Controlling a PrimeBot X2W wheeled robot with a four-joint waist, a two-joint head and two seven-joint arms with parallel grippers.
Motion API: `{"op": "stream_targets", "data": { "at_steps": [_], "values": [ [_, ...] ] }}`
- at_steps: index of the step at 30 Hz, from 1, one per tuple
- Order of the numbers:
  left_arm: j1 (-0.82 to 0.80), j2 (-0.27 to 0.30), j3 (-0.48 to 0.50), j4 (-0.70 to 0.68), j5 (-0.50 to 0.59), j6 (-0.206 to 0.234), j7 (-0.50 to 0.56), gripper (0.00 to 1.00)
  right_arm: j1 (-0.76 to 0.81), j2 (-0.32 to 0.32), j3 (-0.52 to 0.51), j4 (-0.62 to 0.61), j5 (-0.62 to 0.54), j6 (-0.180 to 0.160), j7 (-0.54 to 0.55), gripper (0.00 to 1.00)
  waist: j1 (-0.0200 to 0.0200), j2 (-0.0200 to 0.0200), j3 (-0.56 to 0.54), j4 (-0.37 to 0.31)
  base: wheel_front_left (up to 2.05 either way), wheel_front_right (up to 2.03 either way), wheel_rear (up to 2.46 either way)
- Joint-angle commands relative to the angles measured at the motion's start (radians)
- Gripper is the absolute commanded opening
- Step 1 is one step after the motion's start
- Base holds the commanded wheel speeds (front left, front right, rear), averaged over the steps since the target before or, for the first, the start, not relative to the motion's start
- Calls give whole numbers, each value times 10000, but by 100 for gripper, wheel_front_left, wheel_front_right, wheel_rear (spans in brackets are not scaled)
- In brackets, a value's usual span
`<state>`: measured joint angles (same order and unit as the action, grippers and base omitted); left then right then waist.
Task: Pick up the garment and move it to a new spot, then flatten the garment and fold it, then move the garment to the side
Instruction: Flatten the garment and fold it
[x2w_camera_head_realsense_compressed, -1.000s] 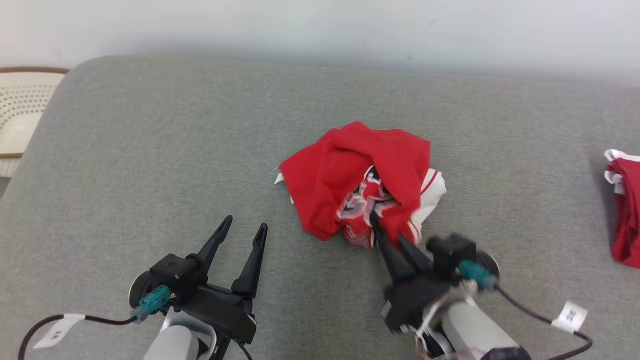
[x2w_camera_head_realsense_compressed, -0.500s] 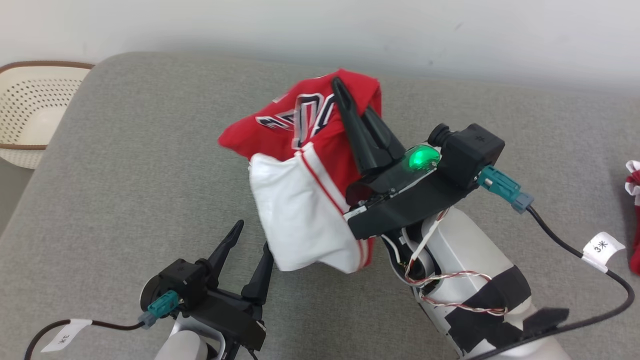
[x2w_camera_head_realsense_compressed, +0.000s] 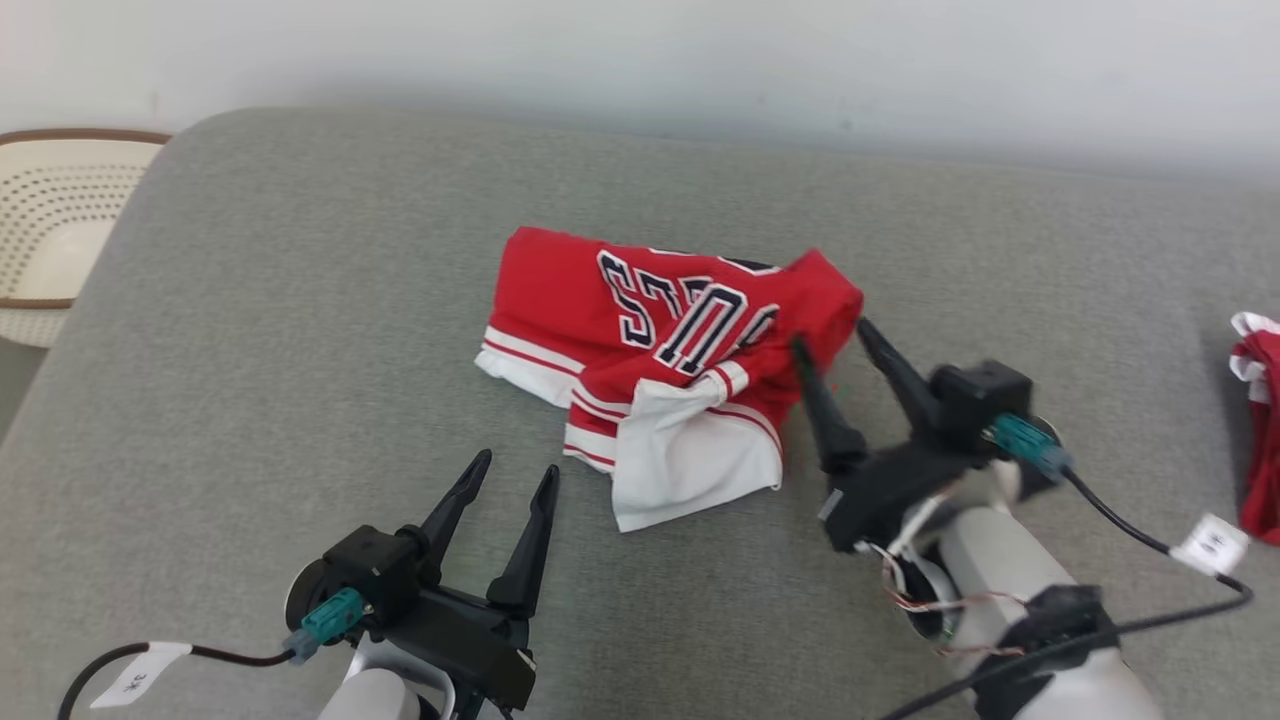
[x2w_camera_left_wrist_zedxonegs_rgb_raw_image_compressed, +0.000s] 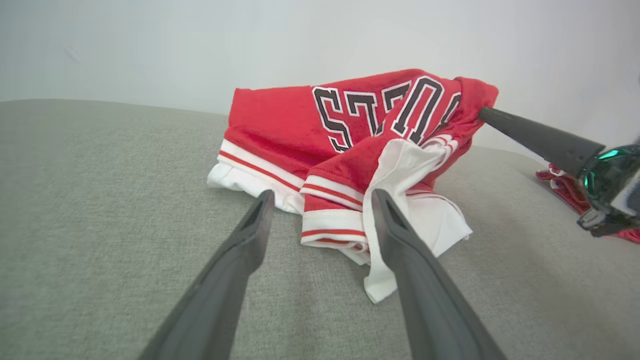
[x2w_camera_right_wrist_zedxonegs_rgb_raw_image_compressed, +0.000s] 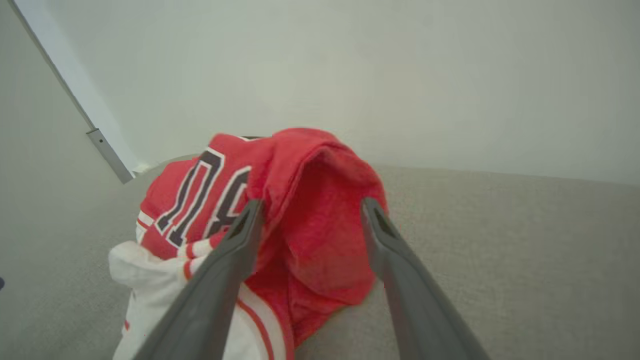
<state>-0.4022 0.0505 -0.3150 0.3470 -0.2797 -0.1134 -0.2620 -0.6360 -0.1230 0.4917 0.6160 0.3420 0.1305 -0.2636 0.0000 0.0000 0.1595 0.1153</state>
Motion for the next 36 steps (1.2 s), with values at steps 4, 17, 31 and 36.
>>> {"op": "stream_targets", "data": {
  "at_steps": [4, 17, 31, 36],
  "values": [
    [24, 8, -112, -7, -67, -43, -40, 100, 873, -209, -704, -306, -201, 3, -9, 100, 0, 0, -54, -575, 0, 0, 0],
    [-183, 7, -69, 1150, 117, 103, -42, 100, 1937, 18, -1374, -1456, -495, 3, -9, 100, 0, 0, 118, -2014, 0, 0, 0],
    [-414, 7, 100, 2165, -27, 373, -42, 62, 2221, 78, -1729, -1780, -706, 3, -9, 100, 0, 0, 317, -2684, 0, 0, 0],
    [-235, 7, 336, 1156, 430, 376, -40, 0, 2328, 102, -1905, -1941, -725, 3, -9, 100, 0, 0, 255, -2516, 0, 0, 0]
  ]
}}
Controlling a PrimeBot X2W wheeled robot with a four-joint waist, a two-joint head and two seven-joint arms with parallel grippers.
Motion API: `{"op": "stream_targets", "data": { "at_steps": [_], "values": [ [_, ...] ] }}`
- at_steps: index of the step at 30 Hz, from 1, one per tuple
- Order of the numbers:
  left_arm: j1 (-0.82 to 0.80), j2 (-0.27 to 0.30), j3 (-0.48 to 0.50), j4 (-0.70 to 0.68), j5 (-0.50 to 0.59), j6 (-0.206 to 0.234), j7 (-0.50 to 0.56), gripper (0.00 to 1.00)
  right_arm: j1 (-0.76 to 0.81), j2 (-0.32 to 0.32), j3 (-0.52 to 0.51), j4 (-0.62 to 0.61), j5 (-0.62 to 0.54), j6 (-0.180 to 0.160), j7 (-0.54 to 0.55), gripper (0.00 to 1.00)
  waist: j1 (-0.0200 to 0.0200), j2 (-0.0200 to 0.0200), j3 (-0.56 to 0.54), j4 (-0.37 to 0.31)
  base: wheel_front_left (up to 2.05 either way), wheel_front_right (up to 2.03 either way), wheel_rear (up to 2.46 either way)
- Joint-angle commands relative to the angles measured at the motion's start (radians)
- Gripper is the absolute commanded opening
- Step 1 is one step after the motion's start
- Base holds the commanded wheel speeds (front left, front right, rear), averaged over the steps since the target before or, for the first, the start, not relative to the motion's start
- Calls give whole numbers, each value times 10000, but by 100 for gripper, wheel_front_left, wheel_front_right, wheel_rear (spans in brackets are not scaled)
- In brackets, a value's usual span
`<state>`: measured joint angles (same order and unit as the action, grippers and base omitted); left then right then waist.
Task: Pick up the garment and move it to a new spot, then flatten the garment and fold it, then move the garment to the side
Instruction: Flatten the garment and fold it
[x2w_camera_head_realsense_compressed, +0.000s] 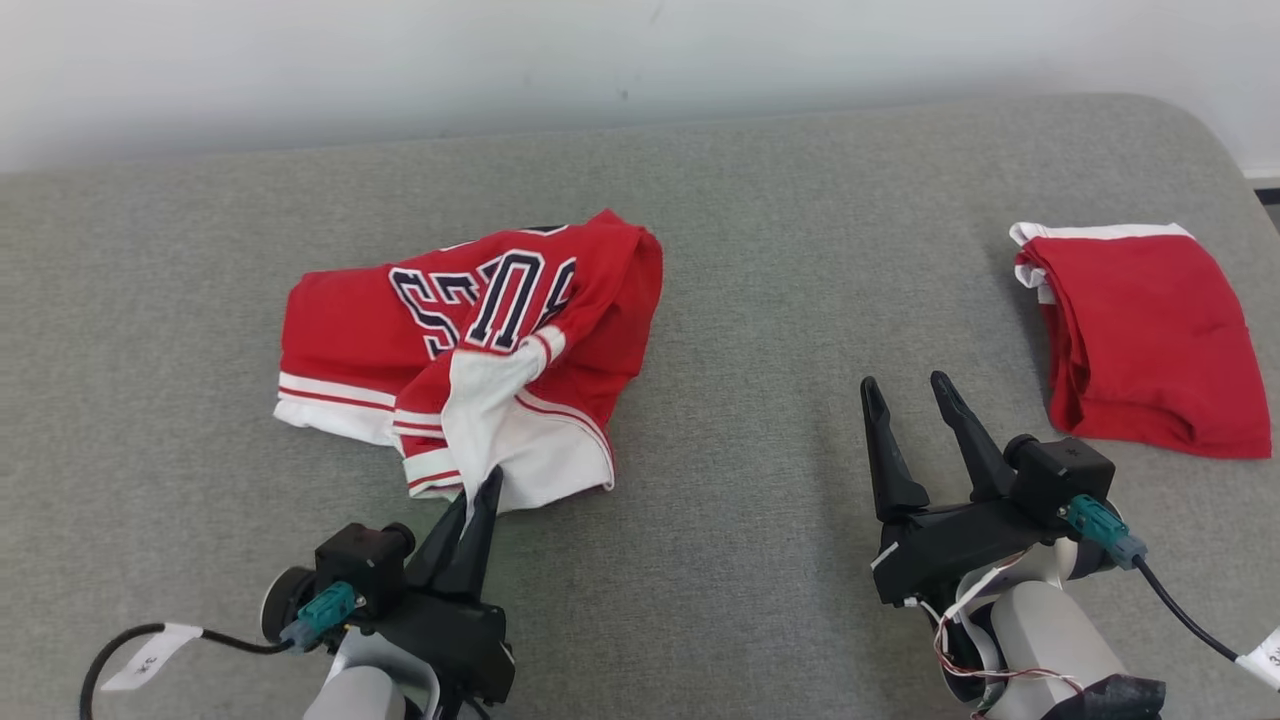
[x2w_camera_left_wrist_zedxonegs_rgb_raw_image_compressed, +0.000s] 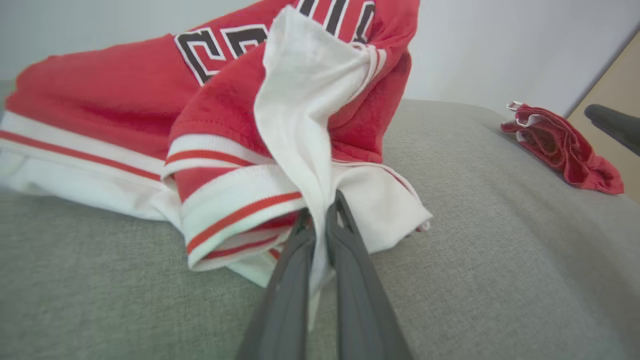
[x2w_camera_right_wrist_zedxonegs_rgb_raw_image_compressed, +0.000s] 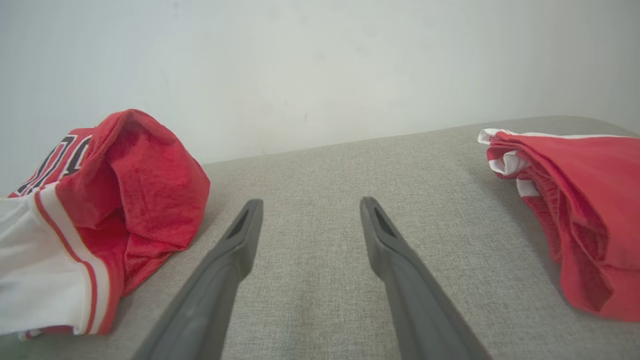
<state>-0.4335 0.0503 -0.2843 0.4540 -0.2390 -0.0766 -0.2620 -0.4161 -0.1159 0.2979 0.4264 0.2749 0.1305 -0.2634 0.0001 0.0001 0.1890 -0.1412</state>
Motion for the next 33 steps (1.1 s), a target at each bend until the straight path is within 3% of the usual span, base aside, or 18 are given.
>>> {"op": "stream_targets", "data": {
  "at_steps": [1, 8, 17, 28, 32, 33],
  "values": [
    [170, 9, 30, -92, 125, 9, -42, 0, 157, 29, 9, -41, -69, 3, -10, 100, -1, -1, -76, 109, 0, 0, 0],
    [35, 90, 157, -979, 1297, 26, -42, 0, 212, 121, -92, 13, 5, 3, -10, 100, -1, -1, -279, 598, 0, 0, 0],
    [-1535, 1832, 182, -1266, 2980, 316, -42, 0, 514, 332, -245, 129, 127, 3, -10, 100, -1, -1, -742, 1048, 0, 0, 0],
    [-1668, 4132, 978, -1266, 3166, 1182, -42, 0, 864, 506, -439, 106, 118, 3, -10, 100, -1, -1, -1092, 1518, 0, 0, 0],
    [-935, 4375, 1168, -1295, 2867, 1503, -40, 0, 856, 513, -386, 109, 96, 3, -11, 100, -1, -1, -1023, 1788, 0, 0, 0],
    [-730, 4319, 1125, -1281, 2786, 1527, -40, 4, 830, 513, -378, 110, 95, 3, -11, 100, -1, -1, -977, 1854, 0, 0, 0]
  ]
}}
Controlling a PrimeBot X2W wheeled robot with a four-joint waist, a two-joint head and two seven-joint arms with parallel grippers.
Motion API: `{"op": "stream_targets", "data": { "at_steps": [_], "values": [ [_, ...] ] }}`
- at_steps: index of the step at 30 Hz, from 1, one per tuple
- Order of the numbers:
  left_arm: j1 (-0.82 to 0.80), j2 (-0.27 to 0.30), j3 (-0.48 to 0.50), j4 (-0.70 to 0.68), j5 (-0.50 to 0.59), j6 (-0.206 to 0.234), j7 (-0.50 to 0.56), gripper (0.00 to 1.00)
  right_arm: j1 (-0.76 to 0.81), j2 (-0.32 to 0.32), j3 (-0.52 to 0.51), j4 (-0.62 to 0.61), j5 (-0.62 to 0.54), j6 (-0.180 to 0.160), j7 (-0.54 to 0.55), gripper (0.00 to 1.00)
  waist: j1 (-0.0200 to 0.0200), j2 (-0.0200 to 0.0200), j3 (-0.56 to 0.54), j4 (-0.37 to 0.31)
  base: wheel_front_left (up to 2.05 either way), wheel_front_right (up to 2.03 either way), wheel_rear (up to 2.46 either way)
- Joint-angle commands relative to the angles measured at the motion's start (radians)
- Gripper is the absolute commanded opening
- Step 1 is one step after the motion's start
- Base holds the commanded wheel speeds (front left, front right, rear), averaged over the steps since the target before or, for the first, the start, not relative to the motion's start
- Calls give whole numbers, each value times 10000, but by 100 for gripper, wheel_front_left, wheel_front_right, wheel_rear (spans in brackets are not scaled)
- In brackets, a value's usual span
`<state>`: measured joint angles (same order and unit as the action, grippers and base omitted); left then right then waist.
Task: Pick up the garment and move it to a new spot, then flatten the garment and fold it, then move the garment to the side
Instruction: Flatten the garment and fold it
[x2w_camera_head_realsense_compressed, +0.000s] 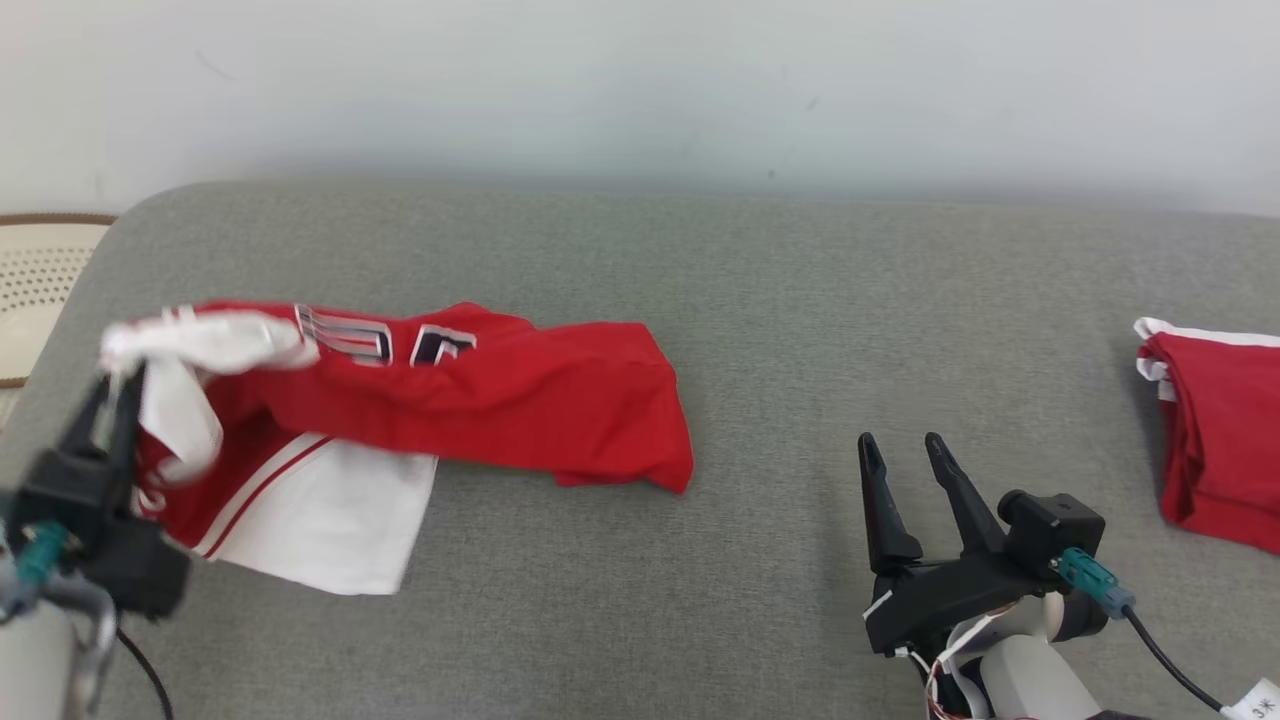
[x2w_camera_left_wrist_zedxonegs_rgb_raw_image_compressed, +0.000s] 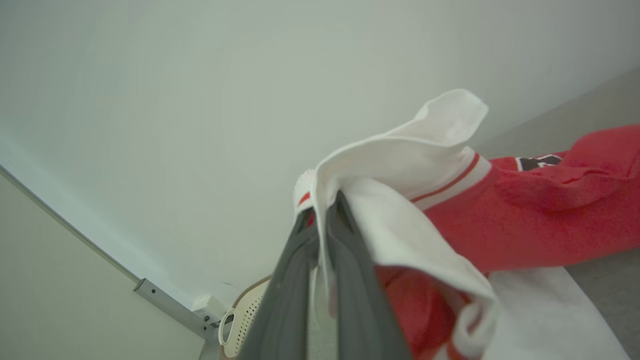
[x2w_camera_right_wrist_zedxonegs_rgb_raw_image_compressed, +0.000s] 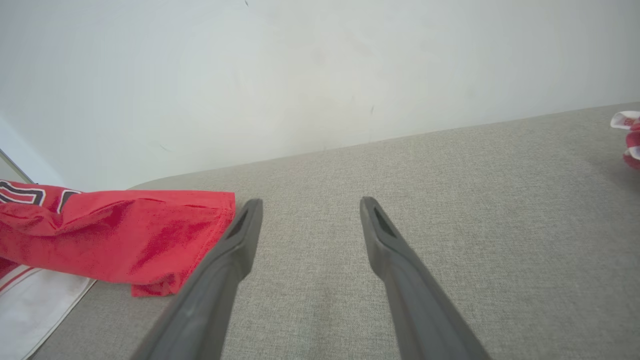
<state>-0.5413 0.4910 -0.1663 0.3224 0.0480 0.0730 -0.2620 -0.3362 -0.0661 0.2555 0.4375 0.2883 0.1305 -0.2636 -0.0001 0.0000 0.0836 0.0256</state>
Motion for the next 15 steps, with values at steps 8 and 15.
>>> {"op": "stream_targets", "data": {
  "at_steps": [8, 15],
  "values": [
    [1748, -1145, -252, 842, -812, 227, -42, 100, -340, -92, 301, 126, -17, 3, -8, 100, 1, 0, 288, 468, 0, 0, 0],
    [2482, -2382, -287, 1297, -1113, 410, -42, 100, -852, -217, 712, 374, 93, 3, -8, 100, 1, 0, 508, 770, 0, 0, 0]
  ]
}}
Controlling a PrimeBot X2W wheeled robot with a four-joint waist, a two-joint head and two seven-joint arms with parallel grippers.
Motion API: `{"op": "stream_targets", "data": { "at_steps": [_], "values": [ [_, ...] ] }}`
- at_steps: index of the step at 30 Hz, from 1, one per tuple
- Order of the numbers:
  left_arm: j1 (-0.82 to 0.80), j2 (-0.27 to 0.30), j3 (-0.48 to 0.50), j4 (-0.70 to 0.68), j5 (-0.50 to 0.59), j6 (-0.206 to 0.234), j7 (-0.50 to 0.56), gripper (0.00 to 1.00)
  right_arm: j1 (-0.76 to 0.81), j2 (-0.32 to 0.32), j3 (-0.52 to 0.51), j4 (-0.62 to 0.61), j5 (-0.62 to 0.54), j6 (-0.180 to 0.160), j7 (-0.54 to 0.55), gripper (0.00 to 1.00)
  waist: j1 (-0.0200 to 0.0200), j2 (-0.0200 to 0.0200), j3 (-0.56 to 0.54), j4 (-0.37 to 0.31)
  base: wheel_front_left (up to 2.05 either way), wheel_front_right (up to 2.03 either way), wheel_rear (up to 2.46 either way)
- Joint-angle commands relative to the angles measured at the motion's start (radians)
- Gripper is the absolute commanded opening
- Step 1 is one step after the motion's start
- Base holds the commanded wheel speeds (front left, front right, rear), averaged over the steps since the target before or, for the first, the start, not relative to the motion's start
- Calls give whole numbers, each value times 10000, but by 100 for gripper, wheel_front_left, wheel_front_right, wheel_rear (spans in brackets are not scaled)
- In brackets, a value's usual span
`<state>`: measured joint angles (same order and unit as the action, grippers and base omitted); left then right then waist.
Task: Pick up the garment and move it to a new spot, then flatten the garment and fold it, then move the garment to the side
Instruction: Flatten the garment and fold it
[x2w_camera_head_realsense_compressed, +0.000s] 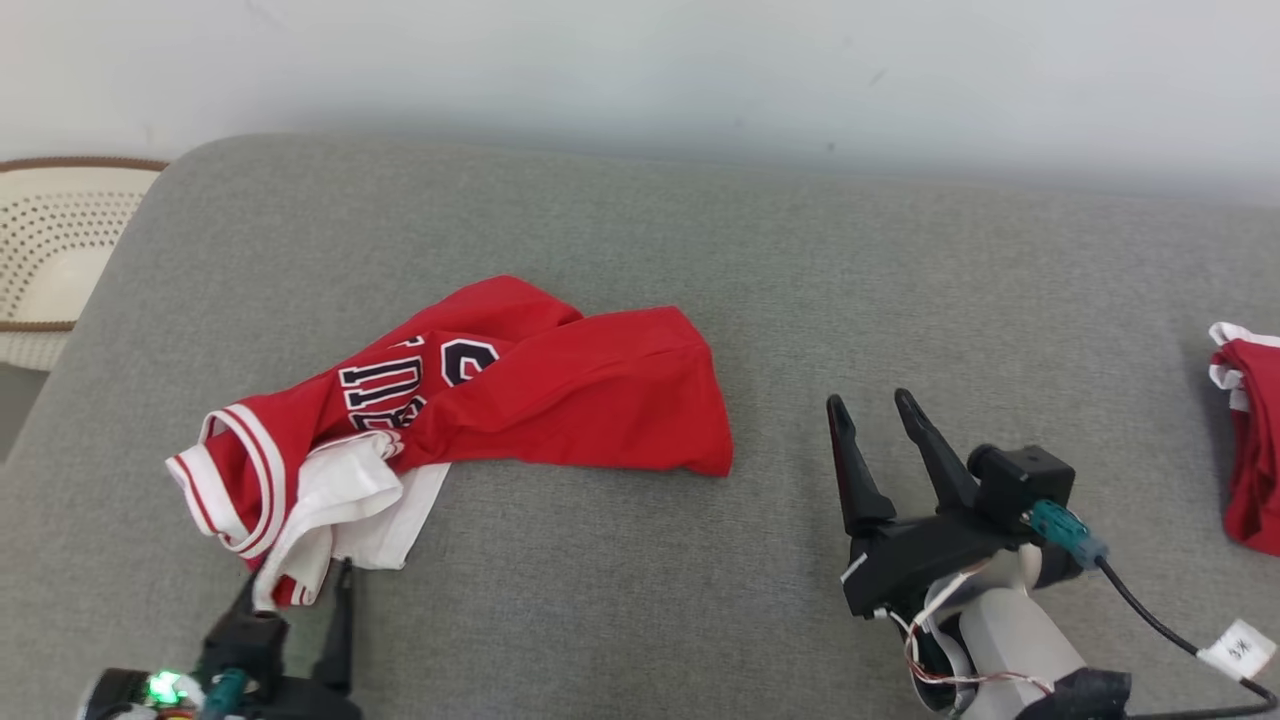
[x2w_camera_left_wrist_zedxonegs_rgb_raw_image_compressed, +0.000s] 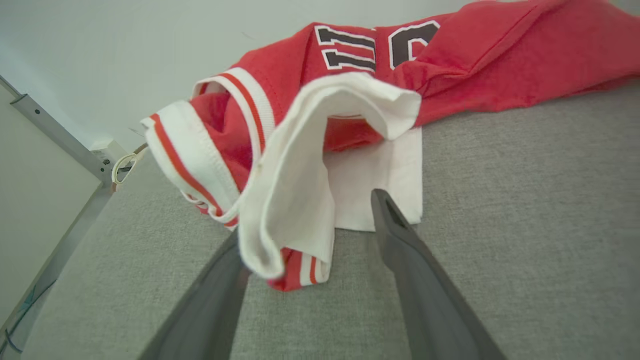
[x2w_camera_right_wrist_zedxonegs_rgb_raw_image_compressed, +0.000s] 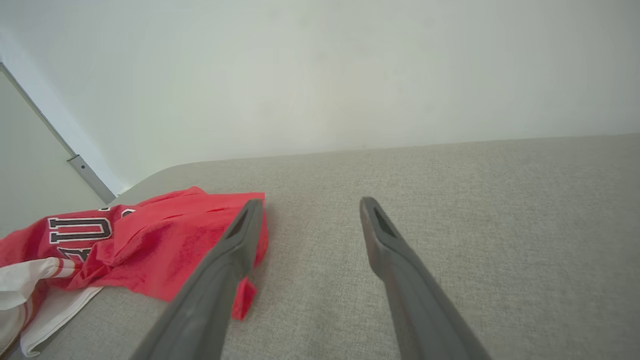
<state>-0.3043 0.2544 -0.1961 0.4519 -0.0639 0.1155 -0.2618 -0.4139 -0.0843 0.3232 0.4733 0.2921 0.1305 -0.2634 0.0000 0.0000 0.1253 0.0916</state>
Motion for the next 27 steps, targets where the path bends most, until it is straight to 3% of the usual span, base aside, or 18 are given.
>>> {"op": "stream_targets", "data": {
  "at_steps": [1, 8, 13, 24, 25, 26, 27],
  "values": [
    [172, -168, -2, 0, -7, -28, -44, 100, -167, -60, 109, 72, 85, 3, -10, 100, 0, 0, 135, 190, 0, 0, 0],
    [139, -997, -176, -217, 91, -271, -42, 100, -1130, -284, 535, 714, 333, 3, -11, 100, 0, 0, 646, 1027, 0, 0, 0],
    [-112, -1436, -434, -450, 293, -594, -44, 100, -2032, -418, 673, 1840, 960, 3, -11, 100, 0, 0, 1175, 1854, 0, 0, 0],
    [-231, -1830, -595, -871, 303, -782, -44, 100, -2887, -611, 958, 3278, 1875, 3, -9, 100, 0, 0, 1557, 2616, 0, 0, 0],
    [-224, -1842, -586, -888, 305, -798, -42, 100, -2907, -576, 967, 3331, 2002, 3, -9, 91, 0, 0, 1564, 2635, 0, 0, 0],
    [-216, -1852, -579, -909, 304, -818, -42, 100, -2935, -597, 984, 3365, 2040, 3, -9, 39, 0, 0, 1569, 2651, 0, 0, 0],
    [-204, -1858, -565, -929, 299, -835, -42, 100, -2943, -635, 1006, 3365, 2086, 3, -9, 16, 0, 0, 1574, 2658, 0, 0, 0]
  ]
}}
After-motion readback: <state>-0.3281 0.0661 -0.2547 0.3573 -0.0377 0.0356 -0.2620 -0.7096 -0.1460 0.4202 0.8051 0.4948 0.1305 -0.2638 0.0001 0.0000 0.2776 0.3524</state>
